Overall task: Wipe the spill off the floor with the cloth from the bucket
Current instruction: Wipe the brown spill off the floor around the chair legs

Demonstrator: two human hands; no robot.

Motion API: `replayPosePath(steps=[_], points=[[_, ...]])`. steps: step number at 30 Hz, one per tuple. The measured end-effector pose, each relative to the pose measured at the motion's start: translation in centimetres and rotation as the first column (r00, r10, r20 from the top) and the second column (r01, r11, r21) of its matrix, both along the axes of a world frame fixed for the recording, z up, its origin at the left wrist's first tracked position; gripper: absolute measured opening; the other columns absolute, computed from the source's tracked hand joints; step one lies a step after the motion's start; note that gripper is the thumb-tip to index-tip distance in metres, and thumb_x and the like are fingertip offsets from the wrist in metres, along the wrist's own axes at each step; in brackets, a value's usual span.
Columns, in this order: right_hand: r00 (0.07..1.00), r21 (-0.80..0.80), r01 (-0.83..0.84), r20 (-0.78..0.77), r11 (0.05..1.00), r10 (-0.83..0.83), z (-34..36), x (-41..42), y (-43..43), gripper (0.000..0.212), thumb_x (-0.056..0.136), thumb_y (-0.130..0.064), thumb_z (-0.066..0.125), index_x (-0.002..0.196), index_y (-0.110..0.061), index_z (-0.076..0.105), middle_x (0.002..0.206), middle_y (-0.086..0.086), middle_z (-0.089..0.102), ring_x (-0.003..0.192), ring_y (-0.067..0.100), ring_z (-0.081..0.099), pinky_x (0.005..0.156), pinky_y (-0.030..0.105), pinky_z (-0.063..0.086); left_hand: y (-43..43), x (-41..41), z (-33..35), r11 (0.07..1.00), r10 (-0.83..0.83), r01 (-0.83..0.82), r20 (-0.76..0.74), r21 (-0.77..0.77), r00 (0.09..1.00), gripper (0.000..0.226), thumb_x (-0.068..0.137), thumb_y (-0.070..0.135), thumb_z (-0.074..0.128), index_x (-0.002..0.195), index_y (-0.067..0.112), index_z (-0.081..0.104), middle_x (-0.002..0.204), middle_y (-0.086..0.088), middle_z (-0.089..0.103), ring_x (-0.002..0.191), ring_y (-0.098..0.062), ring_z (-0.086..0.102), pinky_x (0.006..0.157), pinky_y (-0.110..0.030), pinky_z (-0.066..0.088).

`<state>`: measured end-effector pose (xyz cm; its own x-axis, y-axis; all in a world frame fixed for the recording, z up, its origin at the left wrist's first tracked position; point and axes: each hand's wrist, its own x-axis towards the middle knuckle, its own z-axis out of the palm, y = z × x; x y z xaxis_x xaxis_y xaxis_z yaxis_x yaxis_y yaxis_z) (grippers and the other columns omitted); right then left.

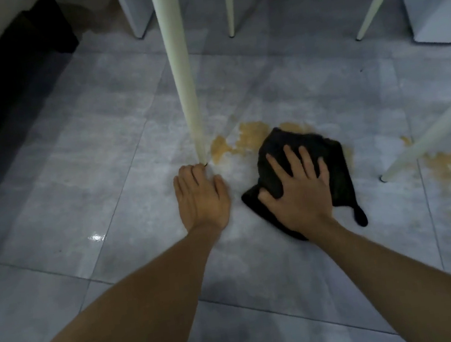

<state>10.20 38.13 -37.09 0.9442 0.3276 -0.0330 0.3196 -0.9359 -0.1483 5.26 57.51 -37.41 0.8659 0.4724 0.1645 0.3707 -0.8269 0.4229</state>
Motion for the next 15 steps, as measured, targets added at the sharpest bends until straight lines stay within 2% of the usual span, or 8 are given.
replayPosePath(steps=[4,7,10,12,15], points=[[0.996,0.002,0.091,-0.014,0.996,-0.091,-0.1,4.3,4.8,0.083,0.089,-0.077,0.02,0.161,-0.037,0.02,0.172,0.005,0.013,0.158,0.032,0.003,0.125,0.06,0.002,-0.1,0.7,-0.6,0.997,0.014,-0.014,0.002,0.074,1.0,0.035,0.098,0.031,0.045,0.116,0.004,0.055,0.119,-0.017,0.055,0.113,-0.036,0.052,0.108,-0.052,0.039],[0.999,0.043,-0.03,0.016,0.999,0.029,-0.1,2.4,5.7,0.078,0.091,-0.072,0.023,0.16,-0.036,0.026,0.17,0.006,0.02,0.157,0.032,0.011,0.125,0.06,0.005,0.2,0.6,-0.6,0.996,-0.02,0.021,-0.002,0.082,1.0,0.032,0.098,0.029,0.047,0.116,0.004,0.054,0.12,-0.017,0.054,0.115,-0.038,0.052,0.108,-0.053,0.038],[0.989,0.042,-0.144,0.035,0.989,0.142,-0.3,1.5,2.7,0.075,0.09,-0.072,0.03,0.157,-0.037,0.034,0.168,0.004,0.028,0.156,0.03,0.019,0.125,0.058,0.011,0.1,0.7,-0.8,0.996,-0.012,0.013,-0.016,0.086,1.0,0.034,0.099,0.029,0.048,0.119,0.002,0.054,0.124,-0.02,0.054,0.122,-0.04,0.051,0.112,-0.054,0.036],[0.997,0.027,-0.083,0.004,0.996,0.083,-0.1,4.1,1.6,0.078,0.088,-0.074,0.03,0.157,-0.038,0.033,0.169,0.004,0.026,0.156,0.03,0.017,0.125,0.057,0.009,0.0,0.6,-0.9,0.995,-0.001,0.001,-0.003,0.105,1.0,0.035,0.099,0.027,0.049,0.119,0.0,0.055,0.125,-0.021,0.056,0.122,-0.041,0.053,0.111,-0.054,0.037],[0.996,-0.005,0.092,-0.02,0.996,-0.092,0.1,9.9,4.6,0.079,0.09,-0.074,0.024,0.16,-0.039,0.021,0.172,0.002,0.014,0.158,0.032,0.006,0.125,0.059,0.003,0.1,0.8,-1.3,0.994,0.003,-0.004,0.005,0.112,1.0,0.031,0.1,0.025,0.043,0.116,0.002,0.055,0.124,-0.02,0.055,0.118,-0.039,0.054,0.109,-0.052,0.038]])
